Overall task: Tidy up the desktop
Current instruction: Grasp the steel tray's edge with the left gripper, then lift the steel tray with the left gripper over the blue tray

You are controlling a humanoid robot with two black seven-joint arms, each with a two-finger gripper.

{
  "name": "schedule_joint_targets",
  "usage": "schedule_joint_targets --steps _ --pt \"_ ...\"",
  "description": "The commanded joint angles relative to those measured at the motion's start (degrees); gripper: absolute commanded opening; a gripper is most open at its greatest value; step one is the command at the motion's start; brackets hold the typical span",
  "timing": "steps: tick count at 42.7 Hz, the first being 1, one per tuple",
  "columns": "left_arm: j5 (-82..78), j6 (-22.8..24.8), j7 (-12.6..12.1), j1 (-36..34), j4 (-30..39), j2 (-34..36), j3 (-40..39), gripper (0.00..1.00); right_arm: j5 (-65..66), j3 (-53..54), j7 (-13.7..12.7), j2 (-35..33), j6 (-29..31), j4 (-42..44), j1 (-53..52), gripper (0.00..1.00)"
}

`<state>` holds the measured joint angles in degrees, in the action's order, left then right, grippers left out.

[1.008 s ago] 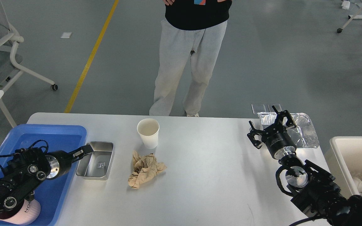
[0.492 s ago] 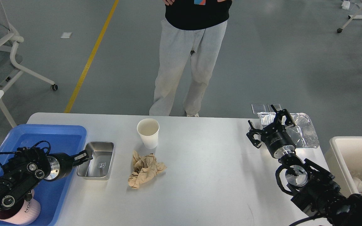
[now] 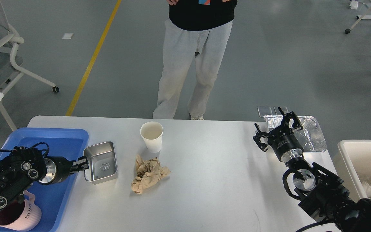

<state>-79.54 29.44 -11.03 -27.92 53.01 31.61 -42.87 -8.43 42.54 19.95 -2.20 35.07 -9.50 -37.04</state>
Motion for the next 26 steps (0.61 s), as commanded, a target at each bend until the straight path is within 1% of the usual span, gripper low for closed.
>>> schedule_joint_targets --steps 1,11,15,21,24,26 --pt "0.1 1.2 0.0 0.0 0.0 0.3 -0.5 0.0 0.0 0.0 0.0 0.0 0.0 0.0 -0.1 1.0" --pt "0.2 2.5 0.0 0.1 0.2 0.6 -0.9 0.0 0.0 0.0 0.0 0.0 0.0 0.0 -0.1 1.0" --pt "1.0 5.9 0.1 -0.8 0.3 2.3 -2.6 0.0 0.0 0.0 0.0 0.0 0.0 0.0 -0.1 1.0" --pt "2.9 9.8 0.1 -1.8 1.1 3.6 -2.8 0.0 0.0 0.0 0.0 0.1 0.0 0.0 -0.2 1.0" --pt "3.0 10.7 0.1 -2.0 1.7 4.4 -2.8 0.0 0.0 0.0 0.0 0.2 0.0 0.0 -0.2 1.0" --pt "3.2 12.7 0.1 -3.0 2.8 6.7 -2.8 0.0 0.0 0.0 0.0 0.2 0.0 0.0 -0.4 1.0"
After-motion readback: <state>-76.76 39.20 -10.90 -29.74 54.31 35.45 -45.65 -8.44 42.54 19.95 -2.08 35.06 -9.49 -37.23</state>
